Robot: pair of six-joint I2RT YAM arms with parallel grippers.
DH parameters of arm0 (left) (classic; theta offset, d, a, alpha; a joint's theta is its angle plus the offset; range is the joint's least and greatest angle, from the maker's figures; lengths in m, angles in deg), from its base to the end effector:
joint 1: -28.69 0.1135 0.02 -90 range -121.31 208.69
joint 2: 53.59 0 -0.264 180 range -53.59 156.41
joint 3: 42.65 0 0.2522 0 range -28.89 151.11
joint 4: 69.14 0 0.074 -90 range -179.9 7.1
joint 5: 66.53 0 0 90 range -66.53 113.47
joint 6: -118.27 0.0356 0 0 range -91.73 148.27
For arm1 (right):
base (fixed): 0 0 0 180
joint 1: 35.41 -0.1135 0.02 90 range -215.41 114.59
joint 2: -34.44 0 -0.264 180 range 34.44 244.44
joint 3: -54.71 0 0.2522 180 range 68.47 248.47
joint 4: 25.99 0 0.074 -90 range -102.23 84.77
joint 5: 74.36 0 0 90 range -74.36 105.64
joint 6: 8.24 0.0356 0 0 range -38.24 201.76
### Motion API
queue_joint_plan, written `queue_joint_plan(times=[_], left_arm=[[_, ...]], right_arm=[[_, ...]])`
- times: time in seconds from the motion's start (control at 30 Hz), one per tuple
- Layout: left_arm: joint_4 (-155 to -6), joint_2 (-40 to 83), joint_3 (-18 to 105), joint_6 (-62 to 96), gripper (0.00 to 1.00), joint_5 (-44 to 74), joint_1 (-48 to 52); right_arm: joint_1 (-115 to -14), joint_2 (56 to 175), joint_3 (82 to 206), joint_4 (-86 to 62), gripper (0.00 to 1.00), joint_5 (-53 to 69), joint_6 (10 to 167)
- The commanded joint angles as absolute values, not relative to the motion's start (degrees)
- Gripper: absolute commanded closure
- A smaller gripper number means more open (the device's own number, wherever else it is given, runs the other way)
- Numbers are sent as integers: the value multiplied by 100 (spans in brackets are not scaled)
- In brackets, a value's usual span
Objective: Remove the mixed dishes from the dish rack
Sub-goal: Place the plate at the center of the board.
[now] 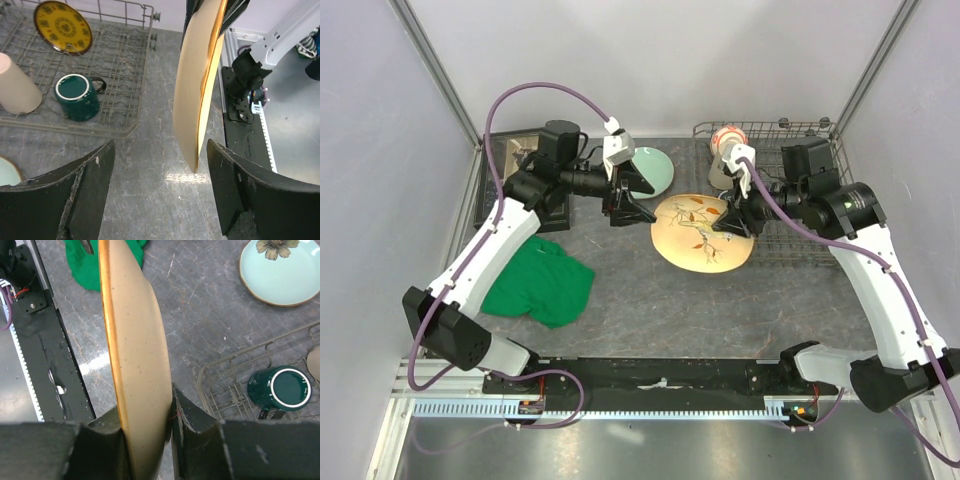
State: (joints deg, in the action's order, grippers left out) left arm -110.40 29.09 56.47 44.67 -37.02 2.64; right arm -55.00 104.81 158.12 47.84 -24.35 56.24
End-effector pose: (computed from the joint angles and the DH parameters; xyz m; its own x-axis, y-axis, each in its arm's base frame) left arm 0.2661 -0.1646 0.4083 -0.1003 0.2039 -0.9738 0.9948 0.0397 -0.0942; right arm 0.1990 0.0951 0.4335 -0.2473 -0.4384 -0.8641 -0.9107 0.4098 0.0527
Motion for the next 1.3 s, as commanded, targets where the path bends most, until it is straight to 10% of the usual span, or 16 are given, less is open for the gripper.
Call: queue_joint_plan(times=[0.0, 0.6, 1.1, 1.27], left_arm=[[-11093, 2965, 5821, 4875, 19, -3753, 13], [-11225, 2912, 5364, 5147, 24, -3489, -401], [-11217, 3061, 5179, 5033, 60, -3427, -559], [-11217, 3052, 5126, 5042, 92, -3401, -568]], right_arm=[[-5702, 10493, 15839, 4235, 99, -2541, 5522], [-6432, 10730, 15944, 3918, 99, -2207, 5777], [-6599, 10897, 16207, 3901, 99, -2031, 5803], [-6617, 10942, 16216, 3883, 99, -1899, 5794]])
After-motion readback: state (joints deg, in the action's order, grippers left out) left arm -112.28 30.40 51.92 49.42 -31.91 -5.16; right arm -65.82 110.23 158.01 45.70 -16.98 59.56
